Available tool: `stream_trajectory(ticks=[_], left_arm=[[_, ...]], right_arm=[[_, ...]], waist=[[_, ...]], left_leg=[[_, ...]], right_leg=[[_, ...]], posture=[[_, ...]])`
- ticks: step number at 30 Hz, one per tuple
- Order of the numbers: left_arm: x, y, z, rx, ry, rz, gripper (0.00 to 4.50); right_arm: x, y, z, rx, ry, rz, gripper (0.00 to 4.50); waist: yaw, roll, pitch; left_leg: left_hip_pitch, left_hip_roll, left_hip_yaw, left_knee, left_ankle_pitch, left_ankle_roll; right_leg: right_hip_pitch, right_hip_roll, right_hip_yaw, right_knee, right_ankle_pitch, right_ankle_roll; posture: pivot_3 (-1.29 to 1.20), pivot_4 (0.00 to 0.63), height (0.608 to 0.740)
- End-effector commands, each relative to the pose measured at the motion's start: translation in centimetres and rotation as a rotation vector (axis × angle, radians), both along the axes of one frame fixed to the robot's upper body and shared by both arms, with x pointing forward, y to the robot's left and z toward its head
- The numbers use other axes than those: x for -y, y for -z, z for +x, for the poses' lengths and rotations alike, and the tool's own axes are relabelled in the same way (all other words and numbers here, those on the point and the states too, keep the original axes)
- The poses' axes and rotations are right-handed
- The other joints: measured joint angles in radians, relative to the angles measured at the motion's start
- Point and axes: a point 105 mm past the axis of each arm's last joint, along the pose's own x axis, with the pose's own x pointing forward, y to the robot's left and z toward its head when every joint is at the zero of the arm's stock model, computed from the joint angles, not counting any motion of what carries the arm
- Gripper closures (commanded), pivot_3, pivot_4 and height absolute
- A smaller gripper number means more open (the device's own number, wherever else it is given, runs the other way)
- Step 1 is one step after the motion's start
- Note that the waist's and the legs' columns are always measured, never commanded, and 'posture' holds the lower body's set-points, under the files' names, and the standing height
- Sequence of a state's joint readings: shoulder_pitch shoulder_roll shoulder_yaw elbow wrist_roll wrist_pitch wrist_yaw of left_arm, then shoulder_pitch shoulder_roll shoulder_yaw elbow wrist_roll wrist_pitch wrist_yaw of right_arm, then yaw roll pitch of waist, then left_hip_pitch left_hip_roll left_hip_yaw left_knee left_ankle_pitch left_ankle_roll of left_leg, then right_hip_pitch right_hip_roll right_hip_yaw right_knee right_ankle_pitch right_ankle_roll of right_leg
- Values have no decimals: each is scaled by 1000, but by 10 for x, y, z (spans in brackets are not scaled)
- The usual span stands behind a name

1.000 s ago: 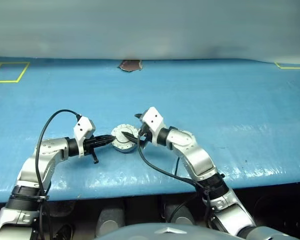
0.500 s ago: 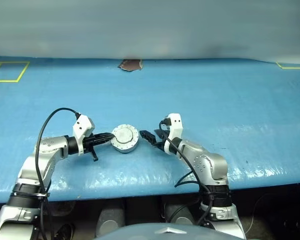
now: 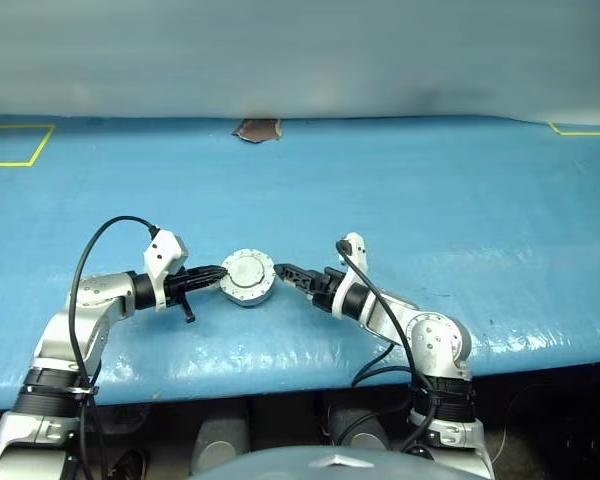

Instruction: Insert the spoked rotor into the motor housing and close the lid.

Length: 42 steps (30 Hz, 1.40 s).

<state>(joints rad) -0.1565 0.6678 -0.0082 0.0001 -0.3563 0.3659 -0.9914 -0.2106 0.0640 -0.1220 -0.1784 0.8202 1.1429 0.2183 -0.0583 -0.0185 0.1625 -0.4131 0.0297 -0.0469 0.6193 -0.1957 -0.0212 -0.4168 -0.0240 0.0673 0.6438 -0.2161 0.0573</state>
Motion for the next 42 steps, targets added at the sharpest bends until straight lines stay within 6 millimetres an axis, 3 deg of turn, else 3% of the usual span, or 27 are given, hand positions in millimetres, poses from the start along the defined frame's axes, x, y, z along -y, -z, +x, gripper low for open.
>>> stream_trajectory(ticks=[1,9,17,27,30,35,42], left_arm=[[-2,1,1,-5,-11,6,4500],[-2,0,2,3,-14,12,4500],[-4,-2,3,13,-32,10,4500],[-6,1,1,19,-51,11,4500],[-5,2,0,22,-54,9,4500],[-6,2,2,30,-74,1,4500],[-8,2,3,28,-101,-15,4500]], right_arm=[[-35,-11,-6,-39,-47,180,43],[-49,-9,-5,-108,-83,296,43],[-61,-4,-2,-123,-107,290,43],[-53,-13,2,-117,-70,377,43],[-51,-12,3,-119,-70,376,647],[-51,-6,4,-132,-55,334,2256],[-50,-3,5,-147,-42,323,2256]], waist=[[-1,0,0],[-5,0,0],[-9,0,0],[-9,0,0],[-9,0,0],[-9,0,0],[-9,0,0]], left_leg=[[0,0,0,0,0,0],[0,0,0,0,0,0],[1,0,0,0,0,0],[0,0,0,0,0,0],[0,0,0,0,0,0],[0,0,0,0,0,0],[0,0,0,0,0,0]], right_leg=[[0,0,0,0,0,0],[0,0,0,0,0,0],[0,1,0,0,0,0],[0,1,0,0,0,0],[0,1,0,0,0,0],[0,1,0,0,0,0],[0,1,0,0,0,0]], posture=[[0,150,740],[0,150,740],[0,150,740],[0,150,740],[0,150,740],[0,150,740],[0,150,740]])
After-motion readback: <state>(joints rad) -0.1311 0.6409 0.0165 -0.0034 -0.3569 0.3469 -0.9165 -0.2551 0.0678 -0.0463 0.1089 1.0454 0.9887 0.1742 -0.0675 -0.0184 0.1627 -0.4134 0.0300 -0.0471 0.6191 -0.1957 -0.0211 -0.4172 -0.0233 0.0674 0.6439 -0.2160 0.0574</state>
